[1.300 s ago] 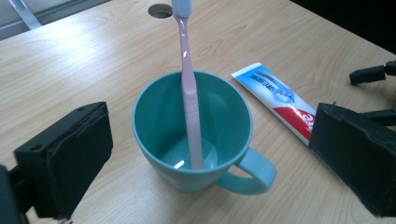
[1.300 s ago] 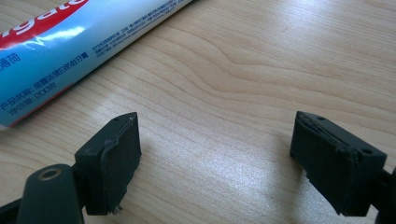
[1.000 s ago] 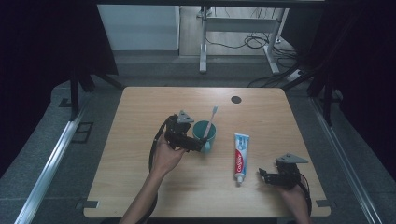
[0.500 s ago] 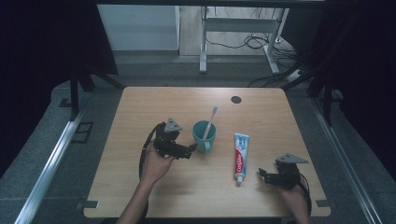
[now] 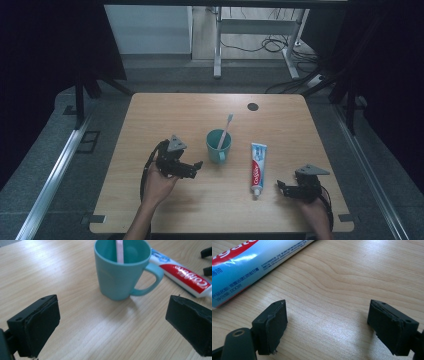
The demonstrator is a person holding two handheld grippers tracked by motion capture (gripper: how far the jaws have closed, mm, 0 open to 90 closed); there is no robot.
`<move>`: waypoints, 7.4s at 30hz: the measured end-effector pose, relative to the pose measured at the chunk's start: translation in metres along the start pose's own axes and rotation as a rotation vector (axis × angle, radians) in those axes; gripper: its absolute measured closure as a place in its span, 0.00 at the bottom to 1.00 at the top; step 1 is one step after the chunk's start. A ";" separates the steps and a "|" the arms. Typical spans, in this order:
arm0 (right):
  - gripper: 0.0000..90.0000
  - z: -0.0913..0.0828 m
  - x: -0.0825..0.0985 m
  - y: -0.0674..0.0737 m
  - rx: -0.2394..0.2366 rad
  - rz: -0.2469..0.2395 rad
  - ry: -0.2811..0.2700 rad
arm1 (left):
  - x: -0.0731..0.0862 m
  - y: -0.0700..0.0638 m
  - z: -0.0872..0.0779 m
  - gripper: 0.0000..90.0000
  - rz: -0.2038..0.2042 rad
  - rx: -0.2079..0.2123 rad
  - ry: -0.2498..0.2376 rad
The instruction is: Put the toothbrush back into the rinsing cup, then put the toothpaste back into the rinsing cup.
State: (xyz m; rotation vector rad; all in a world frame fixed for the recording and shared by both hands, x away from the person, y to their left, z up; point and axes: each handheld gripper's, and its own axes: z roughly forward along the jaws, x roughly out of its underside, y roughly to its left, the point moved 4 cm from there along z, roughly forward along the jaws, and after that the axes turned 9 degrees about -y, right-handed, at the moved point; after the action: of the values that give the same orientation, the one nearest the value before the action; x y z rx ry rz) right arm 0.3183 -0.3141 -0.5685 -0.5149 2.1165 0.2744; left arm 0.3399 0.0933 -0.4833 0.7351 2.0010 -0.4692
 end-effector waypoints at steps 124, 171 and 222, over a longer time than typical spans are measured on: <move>0.99 0.020 -0.060 0.100 -0.390 -0.085 0.099 | 0.100 -0.013 0.011 0.00 -0.001 -0.021 0.166; 0.93 -0.002 -0.051 0.058 -0.301 -0.060 0.146 | 0.100 -0.013 0.011 0.00 -0.004 -0.023 0.163; 0.37 0.073 -0.097 0.052 -0.143 -0.121 0.694 | 0.100 -0.013 0.011 0.00 0.000 -0.022 0.168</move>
State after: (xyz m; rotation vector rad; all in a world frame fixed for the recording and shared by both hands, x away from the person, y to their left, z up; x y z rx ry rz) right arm 0.3964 -0.2156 -0.5292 -0.9190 2.7296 0.1940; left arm 0.2984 0.1085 -0.5746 0.7829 2.1592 -0.3957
